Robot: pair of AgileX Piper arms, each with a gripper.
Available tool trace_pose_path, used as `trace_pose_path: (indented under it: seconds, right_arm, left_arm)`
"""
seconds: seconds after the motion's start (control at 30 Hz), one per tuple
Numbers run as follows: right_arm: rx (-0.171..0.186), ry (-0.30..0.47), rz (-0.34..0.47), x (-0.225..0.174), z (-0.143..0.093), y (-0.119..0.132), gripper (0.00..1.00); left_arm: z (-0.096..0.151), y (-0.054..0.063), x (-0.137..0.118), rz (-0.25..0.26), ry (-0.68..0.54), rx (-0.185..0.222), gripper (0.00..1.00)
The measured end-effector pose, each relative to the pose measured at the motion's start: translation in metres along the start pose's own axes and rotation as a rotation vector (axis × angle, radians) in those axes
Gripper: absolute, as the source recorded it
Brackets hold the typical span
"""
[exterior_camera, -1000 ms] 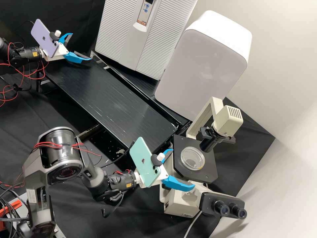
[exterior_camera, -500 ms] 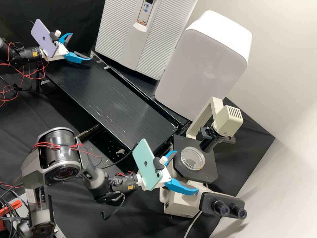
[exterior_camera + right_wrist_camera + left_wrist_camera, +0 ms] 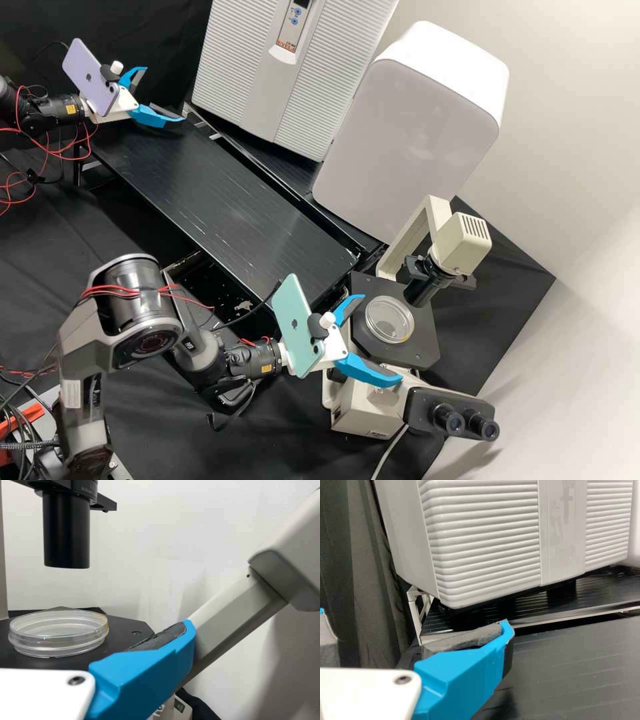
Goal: Place the petri dish on the bench
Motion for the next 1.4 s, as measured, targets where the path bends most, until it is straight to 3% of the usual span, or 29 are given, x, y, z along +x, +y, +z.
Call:
trace_pose_path:
  seconds: [0.23, 0.5, 0.67, 0.77, 1.1, 1.4]
  right_arm:
    - [-0.025, -0.009, 0.025, 0.004, 0.000, -0.008, 1.00]
    - [-0.017, -0.011, 0.035, 0.010, -0.001, -0.011, 1.00]
    - [-0.052, 0.077, -0.051, 0.017, -0.011, -0.019, 1.00]
    - [-0.061, 0.093, -0.078, 0.015, -0.014, -0.019, 1.00]
    - [-0.059, 0.122, -0.026, 0.003, -0.023, 0.000, 1.00]
    - [-0.054, 0.098, -0.038, 0.003, -0.017, -0.003, 1.00]
  left_arm:
    - [0.000, 0.000, 0.000, 0.000, 0.000, 0.000, 1.00]
    - [0.000, 0.000, 0.000, 0.000, 0.000, 0.000, 1.00]
    - [0.000, 0.000, 0.000, 0.000, 0.000, 0.000, 1.00]
    - [0.000, 0.000, 0.000, 0.000, 0.000, 0.000, 1.00]
    - [0.000, 0.000, 0.000, 0.000, 0.000, 0.000, 1.00]
    - [0.000, 0.000, 0.000, 0.000, 0.000, 0.000, 1.00]
